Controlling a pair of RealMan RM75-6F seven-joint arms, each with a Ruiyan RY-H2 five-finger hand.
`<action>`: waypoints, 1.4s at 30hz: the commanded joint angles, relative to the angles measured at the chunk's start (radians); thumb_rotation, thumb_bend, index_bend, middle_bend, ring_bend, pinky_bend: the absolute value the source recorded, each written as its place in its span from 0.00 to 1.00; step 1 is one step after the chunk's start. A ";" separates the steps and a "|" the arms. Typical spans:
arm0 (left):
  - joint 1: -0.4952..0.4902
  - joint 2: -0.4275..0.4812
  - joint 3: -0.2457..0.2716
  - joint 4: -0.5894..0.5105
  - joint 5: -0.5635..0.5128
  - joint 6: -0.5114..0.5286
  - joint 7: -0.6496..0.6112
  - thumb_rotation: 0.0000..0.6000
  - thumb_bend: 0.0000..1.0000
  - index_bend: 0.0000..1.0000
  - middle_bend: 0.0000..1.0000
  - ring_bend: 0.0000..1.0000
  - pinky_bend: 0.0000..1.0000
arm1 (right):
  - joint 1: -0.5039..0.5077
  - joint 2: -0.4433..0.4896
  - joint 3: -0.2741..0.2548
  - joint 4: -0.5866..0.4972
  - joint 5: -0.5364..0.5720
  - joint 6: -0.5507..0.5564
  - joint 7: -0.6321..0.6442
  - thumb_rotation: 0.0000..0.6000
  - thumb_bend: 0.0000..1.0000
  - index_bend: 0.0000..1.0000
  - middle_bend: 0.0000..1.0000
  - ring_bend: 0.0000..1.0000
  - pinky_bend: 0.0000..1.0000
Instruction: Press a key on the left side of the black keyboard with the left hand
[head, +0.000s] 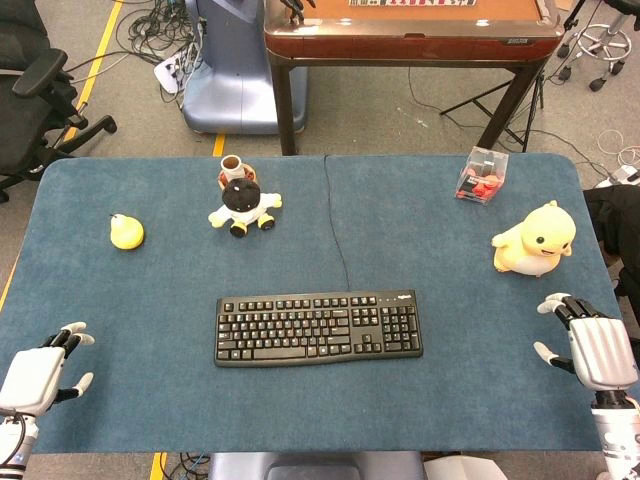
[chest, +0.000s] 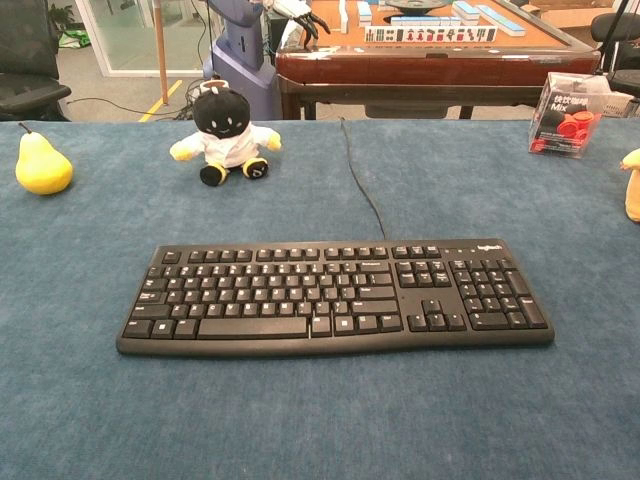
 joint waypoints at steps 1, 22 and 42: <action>0.001 0.000 0.001 0.000 -0.001 0.001 0.001 1.00 0.24 0.36 0.20 0.28 0.56 | 0.003 -0.001 0.000 0.000 0.001 -0.004 -0.003 1.00 0.07 0.41 0.33 0.34 0.64; -0.077 0.005 0.014 -0.065 0.140 -0.063 -0.106 1.00 0.24 0.22 0.41 0.43 0.74 | -0.013 0.008 -0.008 -0.026 -0.011 0.021 -0.014 1.00 0.07 0.41 0.35 0.34 0.64; -0.347 -0.077 -0.033 -0.096 0.198 -0.357 -0.137 1.00 0.34 0.11 0.76 0.76 0.99 | -0.017 0.011 -0.004 -0.027 -0.001 0.019 -0.015 1.00 0.07 0.41 0.35 0.34 0.64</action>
